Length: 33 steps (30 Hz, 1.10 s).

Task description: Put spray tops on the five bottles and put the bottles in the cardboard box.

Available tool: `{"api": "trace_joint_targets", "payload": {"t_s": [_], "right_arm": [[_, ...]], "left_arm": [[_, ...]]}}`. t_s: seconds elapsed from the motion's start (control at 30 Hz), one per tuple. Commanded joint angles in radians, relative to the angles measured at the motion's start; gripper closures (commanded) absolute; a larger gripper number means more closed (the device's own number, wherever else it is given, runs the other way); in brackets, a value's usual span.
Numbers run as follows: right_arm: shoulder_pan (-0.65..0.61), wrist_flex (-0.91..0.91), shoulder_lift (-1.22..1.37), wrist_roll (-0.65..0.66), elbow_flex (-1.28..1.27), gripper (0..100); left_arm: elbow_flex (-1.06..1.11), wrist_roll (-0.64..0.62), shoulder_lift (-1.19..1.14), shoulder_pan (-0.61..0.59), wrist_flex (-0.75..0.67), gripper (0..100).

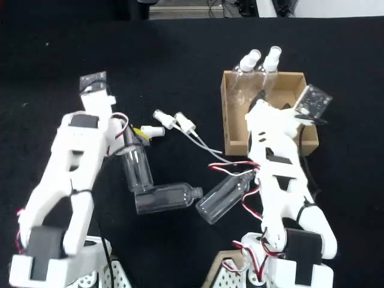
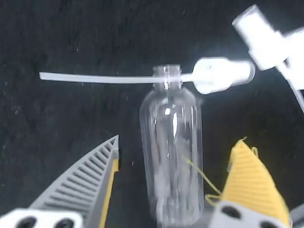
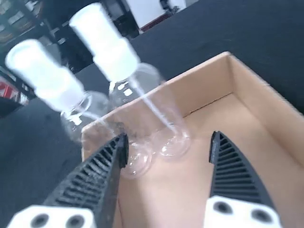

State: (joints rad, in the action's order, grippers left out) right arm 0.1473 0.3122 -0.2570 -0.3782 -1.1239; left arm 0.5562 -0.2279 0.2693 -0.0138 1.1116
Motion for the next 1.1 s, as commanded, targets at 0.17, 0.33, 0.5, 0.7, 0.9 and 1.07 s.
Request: {"api": "trace_joint_targets", "payload": {"t_s": [0.17,0.33,0.5,0.7,0.9,1.07], "right_arm": [[-0.012,0.018,-0.033,0.029,-0.010,74.9],[0.021,0.003,-0.142,0.029,-0.085,74.9],[0.046,-0.255,-0.372,0.029,-0.111,74.9],[0.032,-0.543,-0.619,0.029,-0.104,74.9],[-0.195,-0.832,-0.759,0.212,-0.005,74.7],[-0.460,-0.961,-0.720,0.276,0.067,74.7]], "left_arm": [[-0.318,0.167,-0.170,-0.030,0.226,63],[-0.515,0.189,-0.172,-0.097,0.381,63],[-0.567,0.258,-0.183,-0.173,0.425,63],[-0.430,0.307,-0.172,-0.305,0.318,72],[-0.246,0.295,-0.173,-0.423,0.181,72],[-0.093,0.190,-0.173,-0.522,0.011,72]]}}
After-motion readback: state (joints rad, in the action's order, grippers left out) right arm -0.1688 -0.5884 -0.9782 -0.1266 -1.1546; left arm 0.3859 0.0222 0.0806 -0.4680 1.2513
